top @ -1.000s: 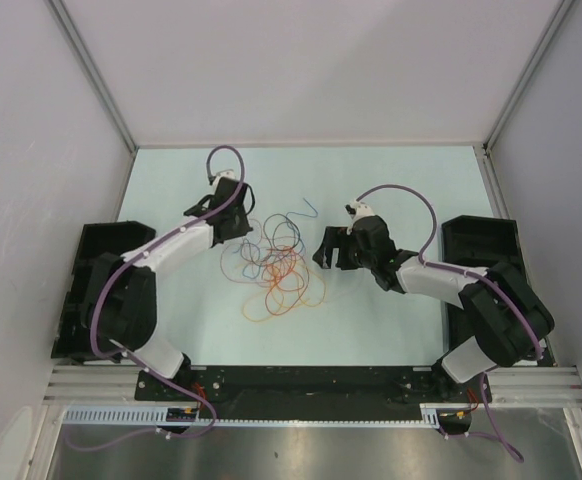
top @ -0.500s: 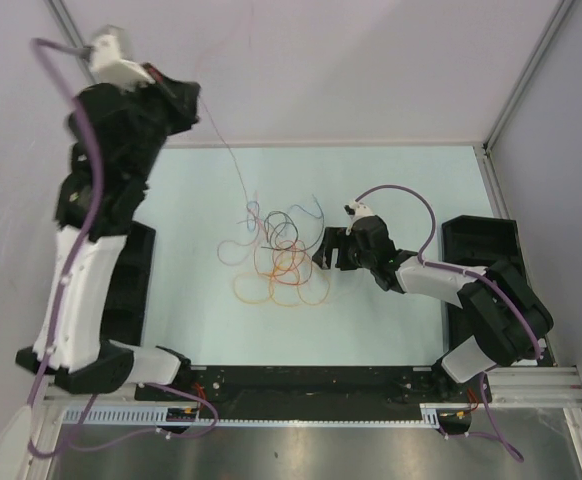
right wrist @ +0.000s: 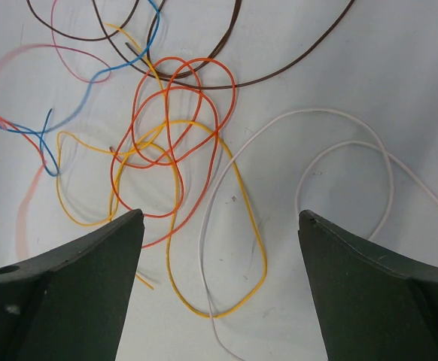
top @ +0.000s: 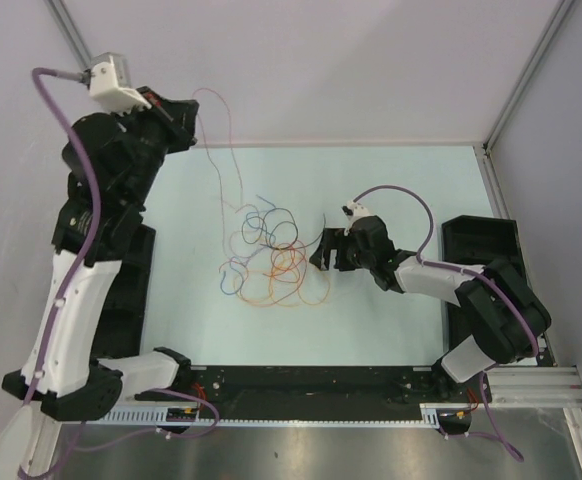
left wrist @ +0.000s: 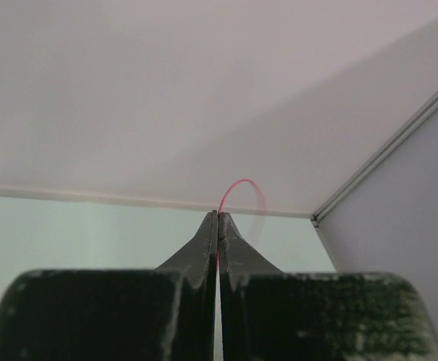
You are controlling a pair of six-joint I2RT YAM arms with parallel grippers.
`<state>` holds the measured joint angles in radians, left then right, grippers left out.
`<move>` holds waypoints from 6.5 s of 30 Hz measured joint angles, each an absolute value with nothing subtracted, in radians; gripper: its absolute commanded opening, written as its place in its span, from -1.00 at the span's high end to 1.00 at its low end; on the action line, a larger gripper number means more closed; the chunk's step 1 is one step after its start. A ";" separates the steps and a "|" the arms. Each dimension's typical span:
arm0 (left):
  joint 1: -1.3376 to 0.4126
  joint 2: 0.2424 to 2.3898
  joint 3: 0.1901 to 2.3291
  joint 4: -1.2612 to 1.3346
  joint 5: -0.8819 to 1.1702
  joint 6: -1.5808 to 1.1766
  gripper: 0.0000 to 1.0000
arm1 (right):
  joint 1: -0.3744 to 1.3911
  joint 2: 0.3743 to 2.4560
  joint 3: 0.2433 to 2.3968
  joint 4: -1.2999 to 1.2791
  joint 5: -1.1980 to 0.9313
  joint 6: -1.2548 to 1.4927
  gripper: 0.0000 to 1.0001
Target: Untangle the cables
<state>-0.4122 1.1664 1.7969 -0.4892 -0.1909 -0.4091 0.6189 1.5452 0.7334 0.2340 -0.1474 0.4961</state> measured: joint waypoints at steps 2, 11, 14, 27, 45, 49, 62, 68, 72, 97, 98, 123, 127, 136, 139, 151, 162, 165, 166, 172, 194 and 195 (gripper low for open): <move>-0.412 1.209 1.805 -0.484 -0.180 -0.406 1.00 | 0.619 1.547 0.733 0.237 -0.157 0.496 -0.77; -0.413 1.380 2.216 -0.286 0.008 -0.451 0.99 | 0.619 1.547 0.733 0.247 -0.175 0.495 -0.78; -0.413 1.435 2.377 -0.135 0.078 -0.500 0.99 | 0.619 1.548 0.733 0.249 -0.175 0.495 -0.78; -0.413 1.363 2.226 0.219 0.161 -0.593 1.00 | 0.619 1.491 0.733 0.226 -0.228 0.462 -0.74; -0.413 1.184 1.753 0.082 0.032 -0.459 0.99 | 0.696 1.337 0.738 0.360 -0.380 0.468 -0.73; -0.413 1.150 1.702 0.084 0.000 -0.461 0.99 | 0.735 1.387 0.829 0.402 -0.401 0.461 -0.66; -0.413 1.144 1.683 0.053 -0.095 -0.473 0.99 | 0.876 1.791 1.086 0.724 -0.268 0.511 -0.64; -0.413 1.143 1.683 0.042 -0.148 -0.499 0.99 | 0.898 1.893 1.155 0.838 -0.187 0.569 -0.62; -0.413 1.143 1.683 0.041 -0.168 -0.523 0.99 | 0.909 1.936 1.208 0.902 -0.142 0.599 -0.55; -0.362 1.428 2.124 -0.442 -0.442 -0.413 -0.54 | 0.911 1.664 1.389 0.303 -0.163 0.532 1.00; -0.352 1.451 2.140 -0.500 -0.447 -0.411 -0.80 | 0.907 1.610 1.402 0.252 -0.171 0.523 1.00; -0.298 0.736 1.224 -0.163 0.252 -0.340 -1.00 | 0.733 1.814 2.534 -0.746 -0.443 0.471 1.00; -0.307 0.738 1.152 -0.120 0.356 -0.338 -0.99 | 0.667 1.757 2.496 -0.662 -0.514 0.530 1.00; -0.472 0.798 1.083 -0.053 0.447 -0.300 -1.00 | 0.664 1.715 2.464 -0.603 -0.571 0.561 1.00; -0.527 0.829 1.065 -0.039 0.443 -0.275 -1.00 | 0.663 1.713 2.448 -0.601 -0.574 0.561 1.00; -0.609 0.958 0.979 0.049 0.363 -0.231 -0.63 | 0.661 1.711 2.395 -0.592 -0.578 0.561 1.00; -0.645 1.052 0.971 0.127 0.233 -0.234 0.99 | 0.646 1.678 2.316 -0.567 -0.592 0.561 1.00; -0.648 1.049 0.977 0.121 0.193 -0.234 0.99 | 0.627 1.645 2.244 -0.535 -0.592 0.572 1.00; -0.648 1.047 0.981 0.119 0.182 -0.235 0.99 | 0.620 1.629 2.211 -0.523 -0.591 0.578 0.76; -0.649 1.043 1.069 0.042 0.119 -0.237 0.99 | 0.583 1.571 2.084 -0.457 -0.561 0.610 -0.99; -0.651 1.472 2.364 -0.326 0.065 -0.176 0.99 | 0.381 1.416 1.497 -0.327 -0.482 0.706 -0.99; -0.651 1.489 2.403 -0.324 0.068 -0.164 0.99 | 0.397 1.411 1.478 -0.323 -0.482 0.704 -0.92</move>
